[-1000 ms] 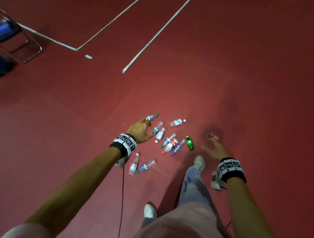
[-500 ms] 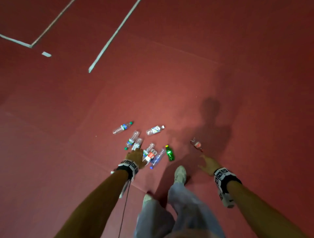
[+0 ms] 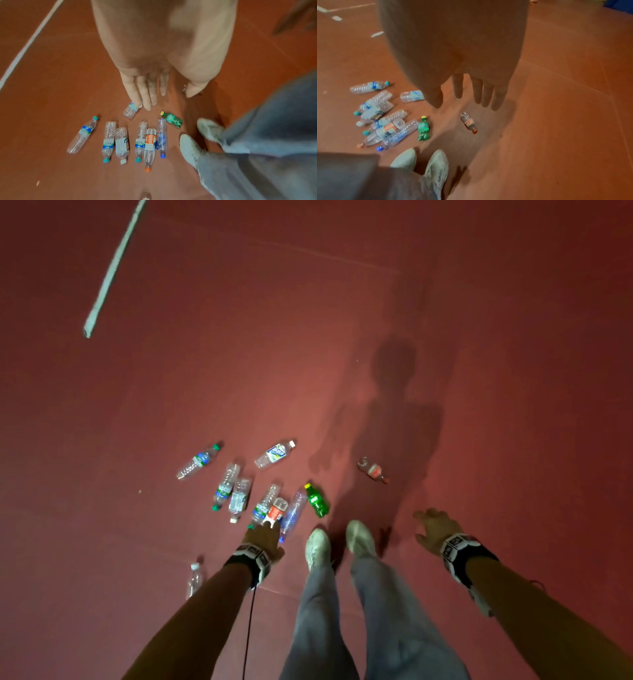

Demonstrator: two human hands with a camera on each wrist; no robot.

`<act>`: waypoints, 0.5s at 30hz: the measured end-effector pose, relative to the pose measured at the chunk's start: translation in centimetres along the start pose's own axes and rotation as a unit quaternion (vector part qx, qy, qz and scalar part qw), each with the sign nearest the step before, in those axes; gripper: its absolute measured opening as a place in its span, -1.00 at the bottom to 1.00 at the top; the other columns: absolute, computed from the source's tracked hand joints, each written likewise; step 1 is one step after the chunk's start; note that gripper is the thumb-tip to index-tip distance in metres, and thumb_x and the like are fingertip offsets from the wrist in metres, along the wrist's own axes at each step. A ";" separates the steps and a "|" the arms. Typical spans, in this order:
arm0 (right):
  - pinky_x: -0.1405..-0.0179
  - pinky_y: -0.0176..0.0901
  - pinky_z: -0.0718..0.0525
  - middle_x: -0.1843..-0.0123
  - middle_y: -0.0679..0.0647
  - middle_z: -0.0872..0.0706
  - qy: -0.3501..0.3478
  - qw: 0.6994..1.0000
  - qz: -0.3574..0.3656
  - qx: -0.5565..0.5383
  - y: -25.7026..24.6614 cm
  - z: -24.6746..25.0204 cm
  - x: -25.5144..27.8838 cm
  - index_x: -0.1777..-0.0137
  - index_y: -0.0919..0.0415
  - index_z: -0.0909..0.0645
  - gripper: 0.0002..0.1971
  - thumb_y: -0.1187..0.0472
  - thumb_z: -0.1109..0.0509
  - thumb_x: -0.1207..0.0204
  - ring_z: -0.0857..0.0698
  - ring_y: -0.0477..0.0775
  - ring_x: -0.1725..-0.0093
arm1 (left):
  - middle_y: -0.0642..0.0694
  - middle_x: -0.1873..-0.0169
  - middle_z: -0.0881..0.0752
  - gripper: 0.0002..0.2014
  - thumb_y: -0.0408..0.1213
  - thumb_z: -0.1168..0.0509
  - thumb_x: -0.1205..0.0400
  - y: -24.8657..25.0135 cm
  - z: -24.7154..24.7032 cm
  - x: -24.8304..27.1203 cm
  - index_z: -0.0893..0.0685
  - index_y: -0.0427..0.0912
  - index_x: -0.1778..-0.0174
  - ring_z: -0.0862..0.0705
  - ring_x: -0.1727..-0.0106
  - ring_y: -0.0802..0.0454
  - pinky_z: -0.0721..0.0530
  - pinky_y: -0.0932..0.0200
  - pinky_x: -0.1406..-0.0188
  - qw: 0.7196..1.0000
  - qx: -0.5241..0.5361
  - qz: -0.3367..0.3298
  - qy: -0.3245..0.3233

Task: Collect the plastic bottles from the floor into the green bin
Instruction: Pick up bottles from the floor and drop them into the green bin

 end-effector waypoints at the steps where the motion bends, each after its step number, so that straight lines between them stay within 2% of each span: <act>1: -0.54 0.12 -0.50 -0.75 0.19 -0.25 -0.002 1.000 0.004 0.011 0.3 -0.5 -1.3 -0.76 -0.04 -0.18 -0.31 -0.09 -0.30 -0.67 -0.32 0.29 -0.67 | -0.19 -0.60 -0.43 -0.29 0.07 -0.24 -0.71 0.3 -0.7 -1.1 -0.20 -0.14 -0.74 -0.50 -0.56 -0.19 -0.48 -0.08 -0.47 1.000 -0.015 -0.013 -0.001; 6: -0.55 0.14 -0.48 -0.78 0.14 -0.16 -0.031 0.998 0.016 0.047 1.7 -2.6 -8.9 -0.76 -0.16 -0.14 -0.30 -0.08 -0.29 -0.66 -0.26 0.29 -0.70 | -0.26 -0.69 -0.27 -0.28 0.00 -0.24 -0.70 2.1 -6.2 -7.2 -0.17 -0.15 -0.75 -0.43 -0.60 -0.22 -0.44 -0.09 -0.52 0.998 -0.034 -0.043 -0.036; 11: -0.56 0.10 -0.48 -0.71 0.13 -0.34 -0.031 0.997 0.044 0.057 2.9 -4.4 -19.9 -0.73 -0.28 -0.19 -0.35 -0.06 -0.30 -0.66 -0.35 0.27 -0.66 | -0.27 -0.74 -0.18 -0.30 -0.02 -0.20 -0.73 4.2 -11.3 -16.1 -0.14 -0.15 -0.77 -0.34 -0.66 -0.28 -0.42 -0.14 -0.56 0.997 -0.039 -0.047 -0.048; 13: -0.60 0.13 -0.45 -0.75 0.19 -0.24 -0.034 0.996 0.060 0.056 3.2 -5.4 -24.9 -0.73 -0.31 -0.19 -0.33 -0.11 -0.31 -0.64 -0.34 0.29 -0.68 | -0.26 -0.74 -0.19 -0.32 -0.10 -0.20 -0.72 5.3 -13.4 -20.3 -0.16 -0.16 -0.76 -0.34 -0.66 -0.27 -0.42 -0.15 -0.54 0.998 -0.038 -0.046 -0.030; 15: -0.65 0.18 -0.37 -0.79 0.25 -0.13 -0.029 0.996 0.065 0.061 3.5 -6.9 -30.1 -0.74 -0.35 -0.13 -0.30 -0.14 -0.32 -0.64 -0.23 0.34 -0.73 | -0.27 -0.75 -0.20 -0.29 -0.21 -0.22 -0.69 6.2 -15.2 -24.8 -0.14 -0.19 -0.76 -0.35 -0.66 -0.28 -0.46 -0.17 -0.55 0.998 -0.046 -0.050 -0.005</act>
Point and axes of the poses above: each hand's wrist, its own x-axis away from the middle knuckle, its own z-axis out of the back of the hand, y = z × x, the point moved 2 cm from there along -x, towards the middle knuckle
